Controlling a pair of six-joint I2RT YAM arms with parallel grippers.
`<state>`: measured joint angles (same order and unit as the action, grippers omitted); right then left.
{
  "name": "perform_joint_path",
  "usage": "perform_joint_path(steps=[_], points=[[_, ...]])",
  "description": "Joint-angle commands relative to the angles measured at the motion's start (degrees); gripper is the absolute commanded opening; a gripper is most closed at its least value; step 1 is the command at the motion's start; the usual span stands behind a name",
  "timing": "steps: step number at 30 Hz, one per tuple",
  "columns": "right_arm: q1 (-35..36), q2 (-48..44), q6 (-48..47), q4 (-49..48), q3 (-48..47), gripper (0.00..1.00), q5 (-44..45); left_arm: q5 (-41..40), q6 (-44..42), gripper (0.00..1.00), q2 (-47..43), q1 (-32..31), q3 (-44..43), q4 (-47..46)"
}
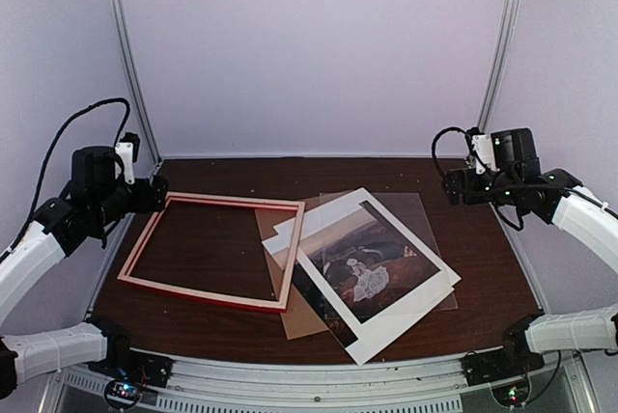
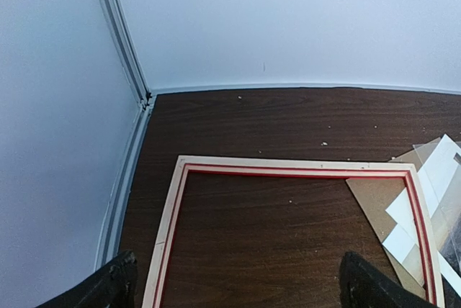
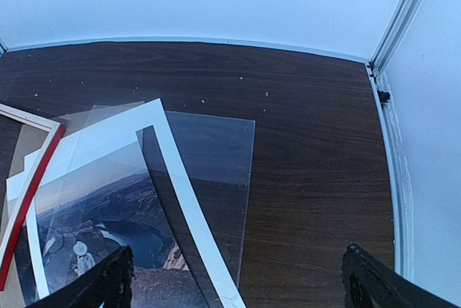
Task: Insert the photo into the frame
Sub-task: Rotate the frame body at the center of the board.
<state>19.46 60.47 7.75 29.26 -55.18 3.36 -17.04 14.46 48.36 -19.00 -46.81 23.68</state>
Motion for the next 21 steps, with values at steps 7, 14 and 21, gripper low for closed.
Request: perform_joint_path(steps=[7, 14, 21], points=[[-0.19, -0.79, -0.18, -0.29, -0.9, 1.0, -0.69, 2.69, 0.63, 0.98, 2.92, 0.46, 0.31, -5.62], [2.06, 0.84, -0.28, 1.03, -0.78, 1.0, -0.22, 4.66, 1.04, 0.98, 6.35, 0.12, -1.15, -3.79], [10.15, 9.38, 2.58, -1.49, -0.81, 1.0, -3.22, 3.41, 2.21, 0.98, 11.87, -5.95, -2.36, -0.6]])
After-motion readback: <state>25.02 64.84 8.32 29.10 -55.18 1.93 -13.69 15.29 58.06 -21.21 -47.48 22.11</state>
